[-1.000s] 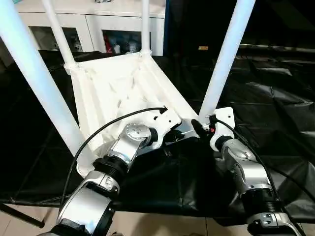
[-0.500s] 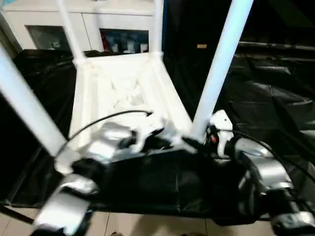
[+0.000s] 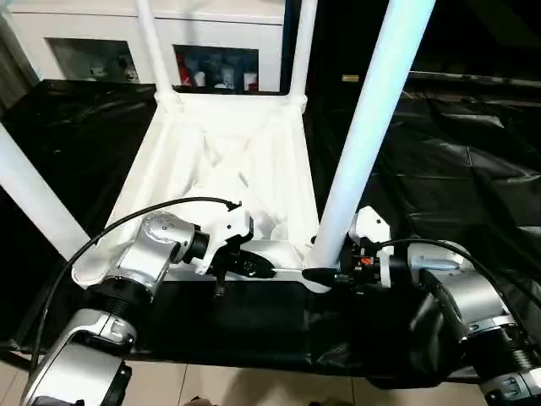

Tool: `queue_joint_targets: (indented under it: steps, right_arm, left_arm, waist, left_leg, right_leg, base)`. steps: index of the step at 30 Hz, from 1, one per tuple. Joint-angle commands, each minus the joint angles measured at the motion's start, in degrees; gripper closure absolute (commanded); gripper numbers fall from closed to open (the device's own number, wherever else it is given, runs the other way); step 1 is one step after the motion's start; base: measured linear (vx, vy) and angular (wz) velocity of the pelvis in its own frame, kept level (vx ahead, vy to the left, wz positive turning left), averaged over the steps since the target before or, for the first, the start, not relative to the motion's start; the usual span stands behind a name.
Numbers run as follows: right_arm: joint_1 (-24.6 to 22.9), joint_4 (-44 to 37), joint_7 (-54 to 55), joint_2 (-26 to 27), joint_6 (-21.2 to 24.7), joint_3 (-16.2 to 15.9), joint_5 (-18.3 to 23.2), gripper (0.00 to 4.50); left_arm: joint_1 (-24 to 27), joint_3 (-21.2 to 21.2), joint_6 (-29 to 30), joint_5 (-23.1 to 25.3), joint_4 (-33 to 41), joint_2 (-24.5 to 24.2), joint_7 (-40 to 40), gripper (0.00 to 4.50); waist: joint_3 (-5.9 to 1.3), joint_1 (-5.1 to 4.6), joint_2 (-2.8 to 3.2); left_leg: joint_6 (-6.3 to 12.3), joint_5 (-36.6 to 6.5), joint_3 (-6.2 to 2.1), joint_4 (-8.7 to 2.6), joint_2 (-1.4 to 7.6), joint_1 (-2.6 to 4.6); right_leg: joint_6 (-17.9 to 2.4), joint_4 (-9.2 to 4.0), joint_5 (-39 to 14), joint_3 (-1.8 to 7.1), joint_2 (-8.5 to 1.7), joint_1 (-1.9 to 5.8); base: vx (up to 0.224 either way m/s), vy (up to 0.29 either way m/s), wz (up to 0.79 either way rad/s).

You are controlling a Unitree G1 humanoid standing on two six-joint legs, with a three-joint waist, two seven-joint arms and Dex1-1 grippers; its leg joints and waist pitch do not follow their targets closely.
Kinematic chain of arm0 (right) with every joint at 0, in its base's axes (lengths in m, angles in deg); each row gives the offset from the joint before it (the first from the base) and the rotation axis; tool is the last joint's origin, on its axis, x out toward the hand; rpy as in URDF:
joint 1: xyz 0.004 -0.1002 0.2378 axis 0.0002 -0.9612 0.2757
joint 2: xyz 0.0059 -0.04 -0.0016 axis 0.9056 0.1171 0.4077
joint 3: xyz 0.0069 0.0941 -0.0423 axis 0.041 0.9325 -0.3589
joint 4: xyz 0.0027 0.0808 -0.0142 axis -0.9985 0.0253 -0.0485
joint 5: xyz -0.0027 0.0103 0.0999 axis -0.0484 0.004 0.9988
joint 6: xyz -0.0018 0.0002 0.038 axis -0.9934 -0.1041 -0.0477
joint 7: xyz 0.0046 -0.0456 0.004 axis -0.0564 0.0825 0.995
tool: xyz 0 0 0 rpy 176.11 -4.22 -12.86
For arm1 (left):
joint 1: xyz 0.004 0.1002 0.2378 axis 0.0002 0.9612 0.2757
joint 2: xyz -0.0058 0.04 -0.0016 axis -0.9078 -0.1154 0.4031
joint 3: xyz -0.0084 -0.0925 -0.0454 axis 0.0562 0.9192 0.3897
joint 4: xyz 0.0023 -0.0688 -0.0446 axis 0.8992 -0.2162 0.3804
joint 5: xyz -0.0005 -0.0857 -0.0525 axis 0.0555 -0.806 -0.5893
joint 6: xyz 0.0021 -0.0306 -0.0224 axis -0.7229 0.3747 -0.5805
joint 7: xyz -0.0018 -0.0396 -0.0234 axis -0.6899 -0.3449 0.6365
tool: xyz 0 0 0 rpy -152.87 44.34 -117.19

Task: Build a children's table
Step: Rotate leg to tighten

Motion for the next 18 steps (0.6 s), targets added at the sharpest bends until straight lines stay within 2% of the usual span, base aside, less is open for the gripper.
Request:
queue_joint_targets:
  steps: [1,6,8,9,10,11,13,14,15,16,17,18]
  right_arm:
    - [0.25,-0.43,-0.51,-0.52,-0.08,-0.55,0.19,1.56]
    - [-1.24,-1.68,0.15,0.11,0.11,-0.33,0.89,1.77]
    - [-1.81,-0.81,4.32,2.43,-0.58,1.23,0.94,1.8]
    - [-1.79,-0.32,5.72,3.13,-0.79,1.63,0.75,1.8]
    - [-1.79,-0.05,6.48,3.51,-0.91,1.85,0.65,1.8]
    - [-1.55,1.34,10.37,5.11,-0.69,2.73,-0.09,1.8]
    - [-0.35,5.36,20.61,8.61,0.31,5.31,-1.82,1.8]
    - [0.39,7.86,28.52,11.74,1.06,7.78,-2.15,1.81]
    - [0.39,7.86,28.52,11.74,1.06,7.78,-2.15,1.81]
    - [0.54,8.58,32.1,13.51,1.74,9.01,-1.88,1.81]
    - [0.61,8.96,34.33,14.65,2.2,9.78,-1.67,1.81]
    - [0.74,9.31,37.03,15.93,2.61,10.61,-1.58,1.81]
  left_arm:
    - [0.85,-0.58,0.29,-1.61,0.52,0.67,1.35,4.5]
    - [0.13,-0.35,-0.66,-0.87,-0.68,1.94,-1.86,4.5]
    - [-0.92,0.59,-1.61,0.28,-2.92,4.4,-8.5,4.5]
    - [-1.21,0.84,-1.84,0.56,-3.55,5.07,-10.25,4.5]
    - [-1.36,0.98,-1.97,0.71,-3.9,5.43,-11.2,4.5]
    - [-2.08,1.48,-2.09,1.32,-5.4,7.03,-15.2,4.5]
    - [-3.33,1.81,-1.44,2.46,-7.68,9.96,-21.66,4.5]
    - [-4.31,1.57,-0.94,3.45,-9.3,12.27,-25.93,4.5]
    - [-4.31,1.57,-0.94,3.45,-9.3,12.27,-25.93,4.5]
    - [-5.0,1.68,-0.56,3.7,-10.16,13.91,-28.53,4.5]
    - [-5.47,1.77,-0.33,3.82,-10.73,15.0,-30.26,4.5]
    - [-5.9,1.67,-0.21,4.06,-11.11,16.2,-31.89,4.5]
  waist:
    - [-2.78,0.12,-0.38]
    - [-2.78,0.1,-0.46]
    - [-2.74,0.2,-0.59]
    - [-2.58,0.21,-0.58]
    - [-2.59,0.15,-0.67]
    - [-2.57,0.13,-0.86]
    - [-2.24,-0.16,-0.87]
    - [-2.22,-0.31,-0.92]
    - [-2.26,-0.35,-0.8]
    - [-2.28,-0.35,-0.63]
    - [-2.27,-0.5,-0.79]
    - [-2.26,-0.54,-0.81]
  left_leg:
    - [4.55,-8.77,-0.38,-3.64,1.57,0.03]
    - [4.58,-8.91,-0.39,-3.61,1.55,0.05]
    - [4.66,-9.21,-0.36,-3.59,1.58,0.13]
    - [4.25,-10.3,-0.36,-3.7,1.55,0.27]
    - [3.91,-10.67,-0.42,-3.72,1.47,0.19]
    - [3.33,-11.13,-0.48,-3.72,1.33,0.13]
    - [2.27,-12.69,-0.5,-3.93,1.25,0.16]
    - [1.27,-14.41,-0.75,-3.99,1.09,0.3]
    - [0.96,-14.68,-0.67,-3.96,1.17,0.68]
    - [0.82,-14.74,-0.77,-3.97,1.16,0.74]
    - [0.95,-14.51,-0.88,-4.12,1.11,0.36]
    - [1.12,-14.25,-0.8,-4.17,1.13,0.38]
  right_leg:
    - [-15.32,-3.14,-6.11,2.3,-2.55,2.95]
    - [-15.39,-3.16,-5.99,2.29,-2.55,3.03]
    - [-15.17,-3.33,-6.59,2.37,-2.6,2.93]
    - [-14.86,-3.64,-8.57,2.37,-2.63,2.7]
    - [-14.53,-3.7,-9.65,2.36,-2.65,2.78]
    - [-13.56,-3.95,-12.02,2.36,-2.73,2.84]
    - [-11.86,-4.54,-17.28,2.32,-2.66,2.4]
    - [-10.38,-4.99,-22.53,2.08,-2.84,2.45]
    - [-9.46,-5.4,-24.06,2.31,-2.87,1.94]
    - [-9.27,-5.42,-24.0,2.33,-2.9,1.94]
    - [-8.86,-5.37,-23.42,2.23,-2.69,2.17]
    - [-8.55,-5.4,-22.72,2.28,-2.62,2.03]
  base:
    - [0.0,0.0,0.0]
    - [0.0,0.0,0.0]
    - [0.0,0.0,0.0]
    - [0.0,0.0,0.0]
    - [0.0,0.0,0.0]
    - [0.0,0.0,0.0]
    - [0.0,0.0,0.0]
    - [0.0,0.0,0.0]
    - [0.0,0.0,0.0]
    - [0.0,0.0,0.0]
    - [0.0,0.0,0.0]
    - [0.0,0.0,0.0]
